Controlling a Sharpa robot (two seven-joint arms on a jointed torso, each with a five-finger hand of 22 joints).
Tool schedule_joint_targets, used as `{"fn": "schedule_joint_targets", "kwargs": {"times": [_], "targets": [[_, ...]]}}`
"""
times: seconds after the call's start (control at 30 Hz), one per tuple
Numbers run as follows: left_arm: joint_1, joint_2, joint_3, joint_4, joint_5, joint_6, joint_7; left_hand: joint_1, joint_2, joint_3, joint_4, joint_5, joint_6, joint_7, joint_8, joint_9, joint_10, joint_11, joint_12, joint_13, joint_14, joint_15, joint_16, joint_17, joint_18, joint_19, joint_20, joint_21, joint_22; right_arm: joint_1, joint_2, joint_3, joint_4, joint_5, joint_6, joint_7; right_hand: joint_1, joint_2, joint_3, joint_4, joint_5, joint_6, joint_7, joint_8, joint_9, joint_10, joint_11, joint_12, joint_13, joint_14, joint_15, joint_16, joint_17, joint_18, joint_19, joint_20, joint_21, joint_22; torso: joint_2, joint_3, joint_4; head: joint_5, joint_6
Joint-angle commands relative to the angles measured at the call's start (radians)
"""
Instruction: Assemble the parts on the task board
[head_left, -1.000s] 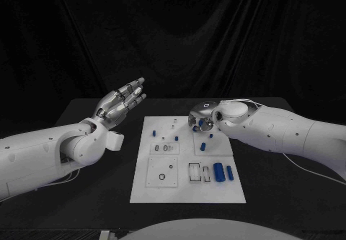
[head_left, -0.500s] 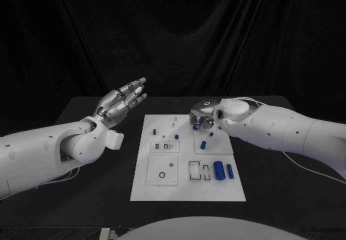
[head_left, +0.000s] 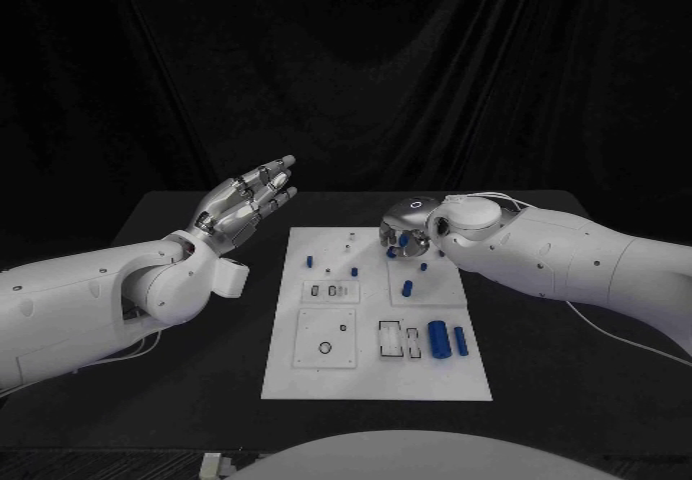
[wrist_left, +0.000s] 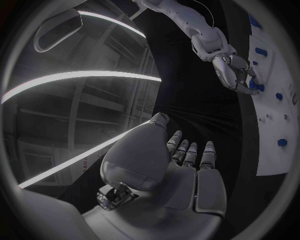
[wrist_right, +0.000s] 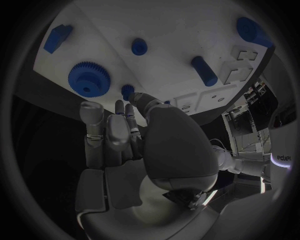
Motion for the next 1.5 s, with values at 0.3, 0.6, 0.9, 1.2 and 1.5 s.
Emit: {"fn": "schedule_joint_targets", "kwargs": {"times": [0.3,0.6,0.9,1.2,1.5], "targets": [[-0.002,0.003,0.001,-0.001,-0.001,0.028,-0.002,0.008,0.000,0.005,-0.006,0.005,0.008,0.003,0.008,0.001,0.000,0.006,0.005,0.001,0.002,0.010,-0.002,-0.001,0.010,0.001,0.013,-0.001,0.001,-0.003,0.001,0.001,-0.006,-0.002,0.026,-0.016,-0.024,-0.005,-0.006,0.002,-0.059,-0.030,-0.011,-0.023,-0.004,-0.026,0.001,-0.022,-0.002,-0.004,0.008,-0.006,-0.005,-0.015,-0.009,0.006,-0.016,-0.005,0.000,-0.0003,0.0006,-0.003,-0.002],[-0.002,0.004,0.001,-0.002,-0.001,0.033,-0.005,0.008,-0.001,0.006,-0.006,0.005,0.008,0.003,0.008,0.001,0.000,0.006,0.007,0.001,0.003,0.013,0.000,0.000,0.010,0.001,0.016,0.000,0.002,-0.005,0.001,0.001,-0.009,-0.002,0.024,-0.013,-0.012,0.006,0.006,-0.009,-0.020,-0.005,-0.004,-0.012,0.005,-0.019,-0.002,-0.022,0.003,-0.003,0.006,-0.004,0.001,-0.016,-0.007,0.005,-0.015,0.004,0.000,-0.0004,0.0003,-0.004,-0.006],[-0.002,0.004,0.001,-0.003,-0.001,0.038,-0.009,0.008,-0.001,0.006,-0.007,0.006,0.009,0.003,0.009,0.001,0.001,0.006,0.007,0.001,0.003,0.014,0.001,0.000,0.010,0.001,0.016,0.000,0.002,-0.008,0.008,0.001,-0.022,-0.002,0.000,0.004,-0.008,0.016,0.015,-0.016,0.005,0.036,-0.002,0.010,0.020,0.001,-0.012,-0.016,0.008,0.002,0.000,0.005,0.016,-0.019,0.003,0.000,-0.002,0.025,0.000,0.0000,0.0007,-0.007,-0.006],[-0.002,0.005,0.001,-0.004,-0.001,0.044,-0.012,0.009,0.000,0.006,-0.007,0.006,0.009,0.003,0.009,0.001,0.001,0.007,0.009,0.001,0.003,0.015,0.001,0.001,0.010,0.001,0.017,0.000,0.002,-0.016,0.016,0.001,-0.049,0.007,-0.031,0.024,-0.011,0.030,0.018,-0.018,0.002,0.072,-0.009,0.031,0.040,0.035,-0.020,-0.008,0.014,0.010,-0.006,0.016,0.032,-0.023,0.016,-0.005,0.014,0.051,0.000,-0.0001,0.0002,-0.006,-0.009],[-0.002,0.004,0.001,-0.004,-0.001,0.047,-0.018,0.009,0.001,0.008,-0.007,0.007,0.009,0.004,0.009,0.001,0.001,0.008,0.010,0.002,0.003,0.016,0.001,0.001,0.010,0.001,0.018,0.000,0.001,-0.020,0.016,0.001,-0.059,0.054,-0.072,0.044,-0.020,0.042,0.005,-0.020,-0.007,0.129,-0.015,0.067,0.077,0.102,-0.030,0.002,0.020,0.023,-0.014,0.032,0.060,-0.032,0.038,-0.012,0.045,0.097,0.001,0.0000,0.0011,-0.003,-0.016]]}}
